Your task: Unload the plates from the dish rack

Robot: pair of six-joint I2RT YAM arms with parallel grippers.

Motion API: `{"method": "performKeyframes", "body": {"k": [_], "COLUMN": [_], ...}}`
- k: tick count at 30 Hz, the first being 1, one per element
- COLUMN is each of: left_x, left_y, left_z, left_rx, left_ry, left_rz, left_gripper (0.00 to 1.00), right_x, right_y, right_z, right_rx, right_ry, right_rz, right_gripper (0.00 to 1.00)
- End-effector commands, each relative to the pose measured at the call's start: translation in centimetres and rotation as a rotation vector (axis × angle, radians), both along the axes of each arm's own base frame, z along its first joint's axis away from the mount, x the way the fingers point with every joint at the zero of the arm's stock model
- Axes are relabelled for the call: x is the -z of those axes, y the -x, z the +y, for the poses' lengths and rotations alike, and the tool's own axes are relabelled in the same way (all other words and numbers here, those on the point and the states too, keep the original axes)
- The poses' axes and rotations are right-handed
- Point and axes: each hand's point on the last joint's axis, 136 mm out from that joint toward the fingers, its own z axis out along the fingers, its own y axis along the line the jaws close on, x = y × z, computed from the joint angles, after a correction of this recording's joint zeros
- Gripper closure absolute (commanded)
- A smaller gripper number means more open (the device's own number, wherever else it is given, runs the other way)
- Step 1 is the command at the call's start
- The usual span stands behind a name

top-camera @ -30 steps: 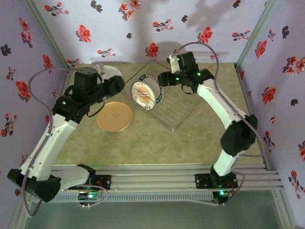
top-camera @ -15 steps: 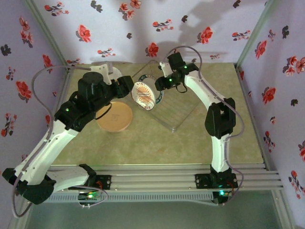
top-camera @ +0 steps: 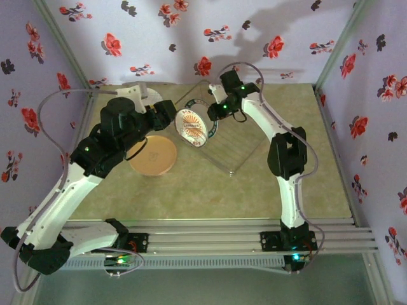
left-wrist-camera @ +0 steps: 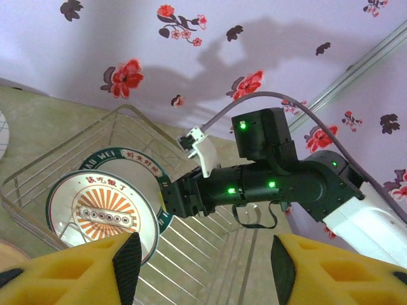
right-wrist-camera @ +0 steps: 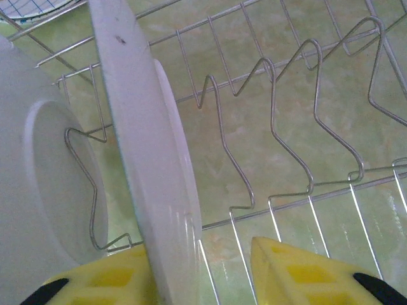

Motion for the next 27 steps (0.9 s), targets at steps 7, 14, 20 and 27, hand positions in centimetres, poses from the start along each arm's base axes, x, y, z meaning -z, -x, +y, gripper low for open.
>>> {"method": "performKeyframes", "body": {"k": [7, 14, 20, 27], "left_x": [-1.5, -1.1, -0.8, -0.7], "left_y": [0.5, 0.4, 0.3, 0.1], "left_z": [0.9, 0.9, 0.7, 0.6], "left_rx": [-0.025, -0.028, -0.029, -0.028], "left_ry": [0.005, 0.007, 0.008, 0.006], "left_rz": [-0.057, -0.050, -0.045, -0.046], "left_gripper": [0.41, 0.41, 0.40, 0.40], "right_x": [0.2, -0.8, -3.1, -6.7], "right_y": [-0.4, -0.2, -0.1, -0.3], "right_z": [1.4, 2.2, 2.3, 0.9], "right_rx": [-0.029, -0.035, -0.015, 0.032], "right_ry": [0.025, 0.051, 0.095, 0.184], "right_rz": [-0.021, -0.059, -0.136, -0.262], "right_gripper": [0.71, 0.87, 1.00, 1.00]}}
